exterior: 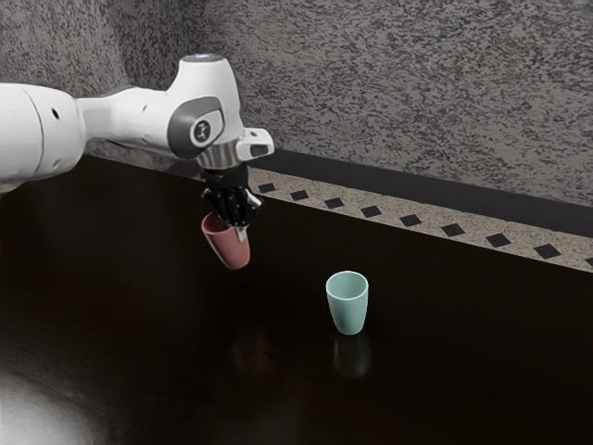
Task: Place the left cup onto the right cup
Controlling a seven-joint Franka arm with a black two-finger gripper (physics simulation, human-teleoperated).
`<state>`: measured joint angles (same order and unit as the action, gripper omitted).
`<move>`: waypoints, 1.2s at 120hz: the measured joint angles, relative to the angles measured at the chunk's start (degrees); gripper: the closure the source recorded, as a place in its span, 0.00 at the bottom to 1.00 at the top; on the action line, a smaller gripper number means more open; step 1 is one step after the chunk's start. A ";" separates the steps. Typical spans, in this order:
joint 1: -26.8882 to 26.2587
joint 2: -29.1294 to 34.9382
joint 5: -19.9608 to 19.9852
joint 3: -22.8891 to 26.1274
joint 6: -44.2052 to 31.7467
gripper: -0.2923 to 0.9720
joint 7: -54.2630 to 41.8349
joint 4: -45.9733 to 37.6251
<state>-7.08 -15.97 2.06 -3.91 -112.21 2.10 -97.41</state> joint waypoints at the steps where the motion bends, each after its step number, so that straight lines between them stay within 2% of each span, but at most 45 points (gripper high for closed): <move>1: -0.05 0.12 -0.03 0.01 0.08 0.85 0.00 0.00; 43: -1.59 3.01 -0.53 0.05 2.69 0.85 -0.13 0.00; 144: -8.98 2.68 -0.97 0.16 5.74 0.85 -0.30 5.49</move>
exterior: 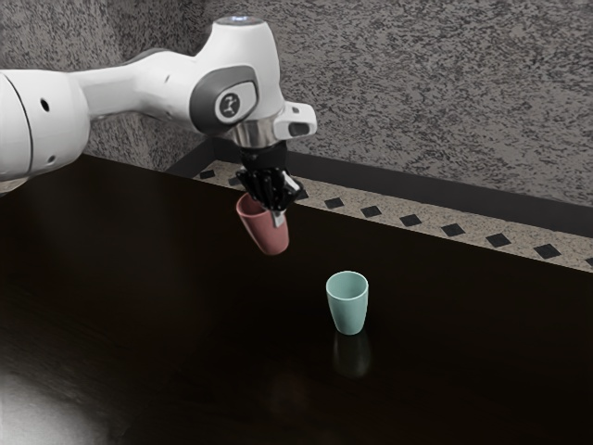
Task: Place the left cup onto the right cup
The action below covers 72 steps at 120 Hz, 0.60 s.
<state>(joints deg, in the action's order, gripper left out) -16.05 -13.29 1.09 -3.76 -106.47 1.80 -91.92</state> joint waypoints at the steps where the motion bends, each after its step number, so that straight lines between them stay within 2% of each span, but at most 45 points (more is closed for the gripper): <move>1: -0.03 -0.04 -0.01 0.01 0.03 0.85 0.00 0.06; 72: -3.59 -4.79 -0.16 0.25 1.26 0.85 -0.08 5.44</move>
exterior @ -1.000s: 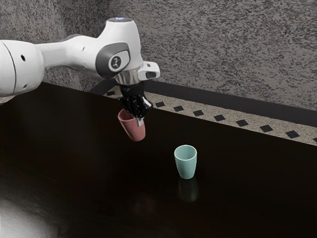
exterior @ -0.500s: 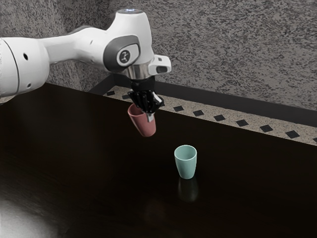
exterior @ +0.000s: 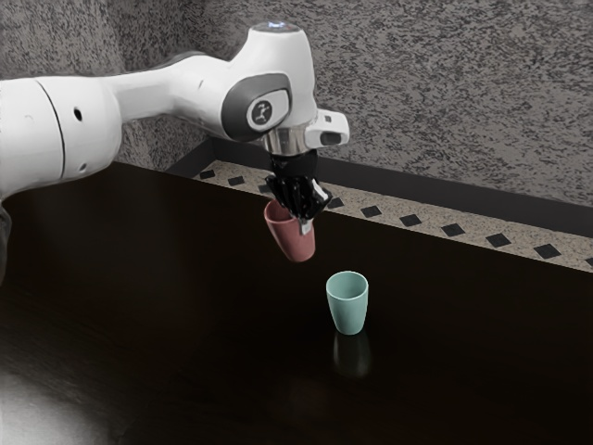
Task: Place the left cup onto the right cup
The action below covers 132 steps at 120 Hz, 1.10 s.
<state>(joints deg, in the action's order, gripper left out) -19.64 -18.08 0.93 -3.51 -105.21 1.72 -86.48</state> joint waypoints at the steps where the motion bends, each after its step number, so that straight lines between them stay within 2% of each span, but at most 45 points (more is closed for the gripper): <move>1: -0.05 -0.07 0.00 0.00 0.00 0.85 0.00 0.06; 59: -3.45 -3.03 0.04 0.25 0.11 0.85 -0.04 3.35; 132: -4.61 -7.40 0.06 0.53 0.91 0.85 -0.10 7.52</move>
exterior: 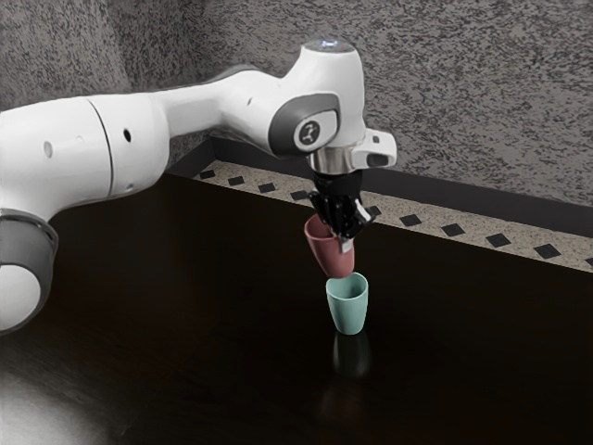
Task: Place the left cup onto the right cup
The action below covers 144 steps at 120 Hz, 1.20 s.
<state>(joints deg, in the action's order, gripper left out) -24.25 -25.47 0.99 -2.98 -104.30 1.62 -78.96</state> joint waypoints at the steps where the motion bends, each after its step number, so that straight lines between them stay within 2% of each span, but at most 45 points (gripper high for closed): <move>1: -0.01 -0.06 0.00 0.00 0.00 0.85 0.00 0.10; 144: -0.36 -4.13 0.11 0.26 -0.31 0.85 -0.06 1.77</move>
<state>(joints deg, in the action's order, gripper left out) -24.61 -29.60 1.10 -2.72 -104.61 1.56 -77.19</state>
